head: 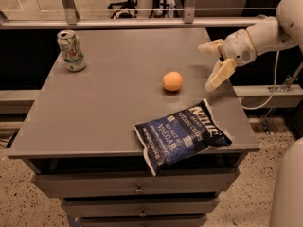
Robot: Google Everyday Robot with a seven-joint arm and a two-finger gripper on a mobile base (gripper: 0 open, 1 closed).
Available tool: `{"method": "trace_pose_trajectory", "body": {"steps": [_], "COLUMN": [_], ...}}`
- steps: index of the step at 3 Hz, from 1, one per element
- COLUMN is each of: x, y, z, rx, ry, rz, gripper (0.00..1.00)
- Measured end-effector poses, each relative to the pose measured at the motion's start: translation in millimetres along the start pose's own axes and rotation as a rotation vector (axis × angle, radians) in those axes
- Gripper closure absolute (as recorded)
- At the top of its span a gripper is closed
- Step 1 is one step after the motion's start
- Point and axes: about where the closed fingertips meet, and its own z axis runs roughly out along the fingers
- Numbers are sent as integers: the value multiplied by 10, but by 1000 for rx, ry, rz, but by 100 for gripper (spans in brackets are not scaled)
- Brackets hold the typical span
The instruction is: Move orange near blue chip bag
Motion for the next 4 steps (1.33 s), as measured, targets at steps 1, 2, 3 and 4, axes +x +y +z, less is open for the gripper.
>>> {"method": "trace_pose_trajectory", "body": {"steps": [1,2,3,4], "x": [-128,-421,-638,-676], "y": [-15,46,172,271], "z": [160,391,593,782], "rx": [-23,-60,-78,-57], "ry": [-48,-110,-120,-57], "rz": [-21,-48,-72,-92], "gripper": [0,0,0,0]}}
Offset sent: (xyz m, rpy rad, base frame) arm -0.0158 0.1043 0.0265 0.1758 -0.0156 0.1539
